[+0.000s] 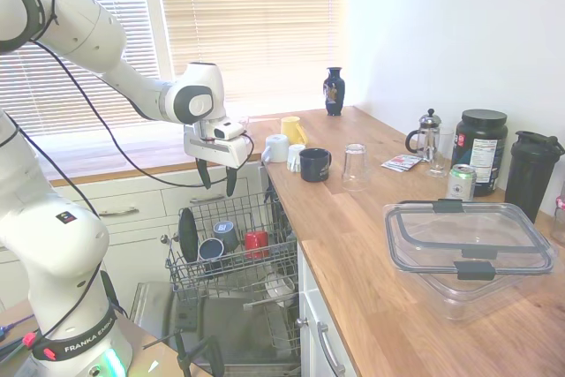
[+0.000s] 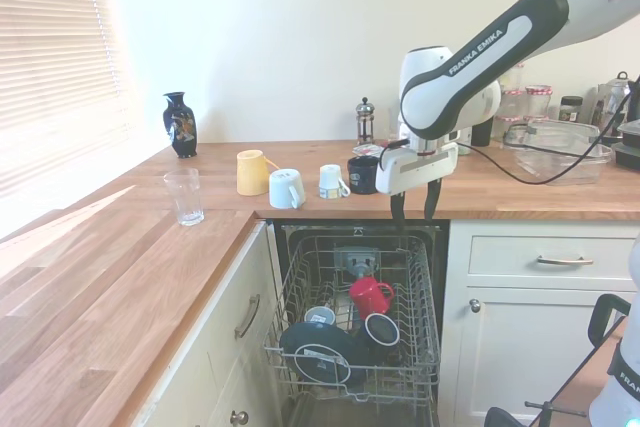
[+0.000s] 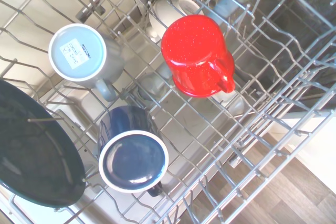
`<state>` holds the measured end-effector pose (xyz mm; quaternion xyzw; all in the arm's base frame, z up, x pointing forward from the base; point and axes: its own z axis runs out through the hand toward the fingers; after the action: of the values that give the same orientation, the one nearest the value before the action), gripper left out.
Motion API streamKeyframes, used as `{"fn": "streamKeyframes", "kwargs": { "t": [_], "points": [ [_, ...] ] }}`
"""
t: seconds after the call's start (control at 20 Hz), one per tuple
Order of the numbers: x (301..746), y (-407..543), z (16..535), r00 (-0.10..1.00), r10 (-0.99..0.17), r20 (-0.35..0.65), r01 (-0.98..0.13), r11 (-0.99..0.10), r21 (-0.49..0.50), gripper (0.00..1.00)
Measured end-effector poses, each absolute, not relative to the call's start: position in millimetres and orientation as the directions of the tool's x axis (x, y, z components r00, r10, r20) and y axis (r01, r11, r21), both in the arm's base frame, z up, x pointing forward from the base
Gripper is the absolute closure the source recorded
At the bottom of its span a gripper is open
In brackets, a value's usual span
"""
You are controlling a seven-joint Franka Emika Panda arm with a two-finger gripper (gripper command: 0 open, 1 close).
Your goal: Unload a mug from dishwasher
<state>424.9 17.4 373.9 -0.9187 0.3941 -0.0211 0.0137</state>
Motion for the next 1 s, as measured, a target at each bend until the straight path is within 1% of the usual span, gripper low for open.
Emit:
{"fn": "streamKeyframes", "kwargs": {
  "t": [0.2,0.45,0.65,1.0],
  "points": [
    [425.0,17.3,373.1,0.691,-0.722,0.035,-0.720,-0.692,-0.042,0.00],
    [424.2,29.5,358.5,0.729,-0.682,0.049,-0.683,-0.731,-0.013,0.00],
    [430.3,38.7,337.3,0.760,-0.647,0.061,-0.648,-0.761,0.005,0.00],
    [449.2,53.7,298.4,0.827,-0.555,0.091,-0.561,-0.826,0.064,0.00]
  ]
}}
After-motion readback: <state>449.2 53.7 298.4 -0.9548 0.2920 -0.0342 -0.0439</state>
